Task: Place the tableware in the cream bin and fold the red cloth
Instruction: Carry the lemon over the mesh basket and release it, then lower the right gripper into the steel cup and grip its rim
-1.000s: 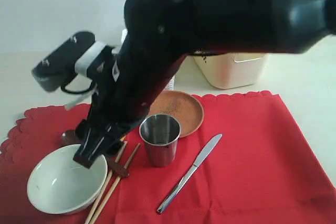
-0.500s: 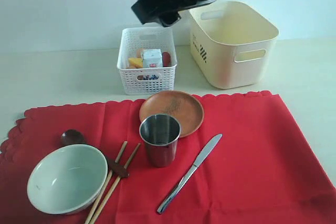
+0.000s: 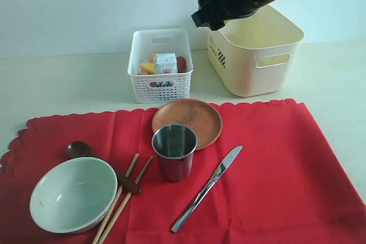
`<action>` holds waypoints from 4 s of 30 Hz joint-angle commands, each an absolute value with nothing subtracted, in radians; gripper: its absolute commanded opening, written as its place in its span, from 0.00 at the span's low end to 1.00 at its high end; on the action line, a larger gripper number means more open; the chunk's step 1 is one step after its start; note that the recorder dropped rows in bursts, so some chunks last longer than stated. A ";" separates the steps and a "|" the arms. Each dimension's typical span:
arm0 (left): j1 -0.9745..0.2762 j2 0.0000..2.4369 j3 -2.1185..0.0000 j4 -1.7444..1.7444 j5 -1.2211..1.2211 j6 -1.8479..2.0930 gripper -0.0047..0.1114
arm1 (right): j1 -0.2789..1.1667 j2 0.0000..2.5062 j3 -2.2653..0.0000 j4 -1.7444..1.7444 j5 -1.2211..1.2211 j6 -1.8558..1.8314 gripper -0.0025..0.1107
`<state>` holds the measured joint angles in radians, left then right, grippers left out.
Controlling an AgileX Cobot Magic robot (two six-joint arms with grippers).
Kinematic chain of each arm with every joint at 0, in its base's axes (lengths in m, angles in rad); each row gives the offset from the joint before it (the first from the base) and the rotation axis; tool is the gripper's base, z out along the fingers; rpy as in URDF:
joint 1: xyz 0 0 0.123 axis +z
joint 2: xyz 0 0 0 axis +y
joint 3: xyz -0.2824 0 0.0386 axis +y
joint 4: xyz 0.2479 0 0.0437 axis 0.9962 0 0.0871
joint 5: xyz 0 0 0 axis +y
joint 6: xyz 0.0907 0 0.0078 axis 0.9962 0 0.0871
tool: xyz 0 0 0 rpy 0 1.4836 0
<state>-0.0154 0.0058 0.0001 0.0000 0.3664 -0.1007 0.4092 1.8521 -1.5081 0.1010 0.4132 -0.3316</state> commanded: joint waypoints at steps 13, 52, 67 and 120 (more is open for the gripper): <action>-0.021 0.000 0.000 0.000 0.359 -0.105 0.05 | 0.253 2.405 -2.233 0.783 0.781 -0.888 0.02; -0.021 0.000 0.000 0.000 0.359 -0.105 0.05 | 0.273 2.700 -2.531 0.836 0.776 -0.989 0.42; -0.021 0.000 0.000 0.000 0.359 -0.105 0.05 | 0.271 2.640 -2.531 0.724 0.776 -0.963 0.71; -0.021 0.000 0.000 0.000 0.359 -0.105 0.05 | 0.278 1.590 -1.329 0.324 0.916 -0.518 0.61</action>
<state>-0.0154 0.0058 0.0001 0.0000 0.3664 -0.1007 0.2761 1.6403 -1.3829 0.3004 0.9376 -0.5197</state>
